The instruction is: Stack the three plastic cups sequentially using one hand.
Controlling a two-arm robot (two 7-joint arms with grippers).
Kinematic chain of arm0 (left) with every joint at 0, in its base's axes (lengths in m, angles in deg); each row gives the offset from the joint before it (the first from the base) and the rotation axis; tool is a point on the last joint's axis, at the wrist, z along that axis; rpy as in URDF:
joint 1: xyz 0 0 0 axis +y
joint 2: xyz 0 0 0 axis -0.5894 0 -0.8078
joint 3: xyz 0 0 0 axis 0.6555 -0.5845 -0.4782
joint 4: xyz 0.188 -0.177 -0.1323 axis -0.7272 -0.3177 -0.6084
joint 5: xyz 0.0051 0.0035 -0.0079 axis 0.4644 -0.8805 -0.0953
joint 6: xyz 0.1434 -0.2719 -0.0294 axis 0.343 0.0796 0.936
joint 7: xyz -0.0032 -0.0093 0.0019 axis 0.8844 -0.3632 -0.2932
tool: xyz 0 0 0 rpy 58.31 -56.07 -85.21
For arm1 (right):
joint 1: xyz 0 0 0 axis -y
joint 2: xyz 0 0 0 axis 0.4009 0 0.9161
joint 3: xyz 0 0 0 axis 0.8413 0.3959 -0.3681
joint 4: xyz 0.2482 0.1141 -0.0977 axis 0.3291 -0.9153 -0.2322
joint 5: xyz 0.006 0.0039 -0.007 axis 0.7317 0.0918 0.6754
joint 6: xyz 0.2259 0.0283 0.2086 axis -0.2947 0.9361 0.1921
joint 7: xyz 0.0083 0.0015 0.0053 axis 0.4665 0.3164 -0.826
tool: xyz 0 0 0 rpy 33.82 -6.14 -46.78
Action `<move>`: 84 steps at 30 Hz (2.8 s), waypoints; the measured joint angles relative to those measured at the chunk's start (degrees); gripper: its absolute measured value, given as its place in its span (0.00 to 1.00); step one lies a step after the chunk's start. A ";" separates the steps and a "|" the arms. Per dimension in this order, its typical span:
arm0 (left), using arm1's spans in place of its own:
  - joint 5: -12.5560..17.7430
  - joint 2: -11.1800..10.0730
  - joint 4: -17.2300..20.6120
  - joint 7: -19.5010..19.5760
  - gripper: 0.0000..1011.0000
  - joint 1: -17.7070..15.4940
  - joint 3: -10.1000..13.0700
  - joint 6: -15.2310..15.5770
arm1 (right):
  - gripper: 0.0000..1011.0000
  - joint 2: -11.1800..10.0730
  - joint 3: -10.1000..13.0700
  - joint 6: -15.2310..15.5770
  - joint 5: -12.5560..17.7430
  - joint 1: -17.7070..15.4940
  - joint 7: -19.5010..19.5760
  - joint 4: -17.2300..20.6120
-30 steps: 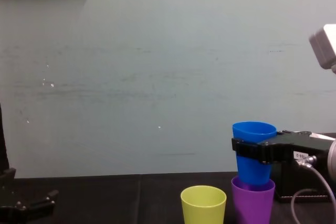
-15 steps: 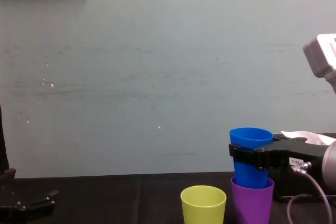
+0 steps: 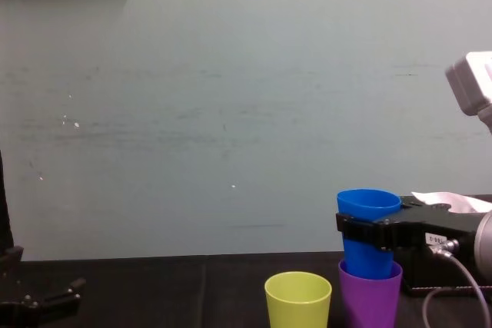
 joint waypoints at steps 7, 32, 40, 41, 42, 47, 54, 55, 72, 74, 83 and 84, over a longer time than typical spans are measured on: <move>0.00 0.00 0.00 0.00 1.00 0.00 0.00 0.00 | 0.72 -0.33 0.00 0.01 0.32 -0.09 -0.41 0.17; 0.00 0.00 0.00 0.00 1.00 0.00 0.00 0.00 | 0.72 -1.18 -0.99 -0.20 -0.23 -1.06 -0.65 0.26; 0.00 0.00 0.00 0.00 1.00 0.00 0.00 0.00 | 0.72 -1.15 -0.96 -0.21 -0.20 -1.02 -0.65 0.26; 0.00 0.00 0.00 0.00 1.00 0.00 0.00 0.00 | 0.73 -1.15 -0.96 -0.21 -0.20 -1.01 -0.65 0.26; 0.00 0.00 0.00 0.00 1.00 0.00 0.00 0.00 | 0.75 -1.14 -0.96 -0.21 -0.20 -1.01 -0.65 0.26; 0.00 0.00 0.00 0.00 1.00 0.00 0.00 0.00 | 0.89 -1.12 -0.96 -0.23 -0.18 -0.98 -0.65 0.26; 0.00 0.00 0.00 0.00 1.00 0.00 0.00 0.00 | 0.99 -1.13 -0.95 -0.25 -0.17 -0.94 -0.65 0.23; 0.00 0.00 0.00 0.00 1.00 0.00 0.00 0.00 | 0.99 -1.13 -0.96 -0.25 -0.17 -0.94 -0.65 0.23; 0.00 0.00 0.00 0.00 1.00 0.00 0.00 0.00 | 0.99 -1.14 -0.84 -0.52 0.32 -0.95 -1.04 0.20; 0.00 0.00 0.00 0.00 1.00 0.00 0.00 0.00 | 0.99 -1.22 -0.72 -0.94 0.79 -1.04 -1.51 0.19; 0.00 0.00 0.00 0.00 1.00 0.00 0.00 0.00 | 0.99 -2.36 -0.54 -1.98 2.95 -1.64 -3.58 0.68; 0.00 0.00 0.00 0.00 1.00 0.00 0.00 0.00 | 0.99 -2.77 -0.57 -2.08 3.31 -2.01 -3.97 1.14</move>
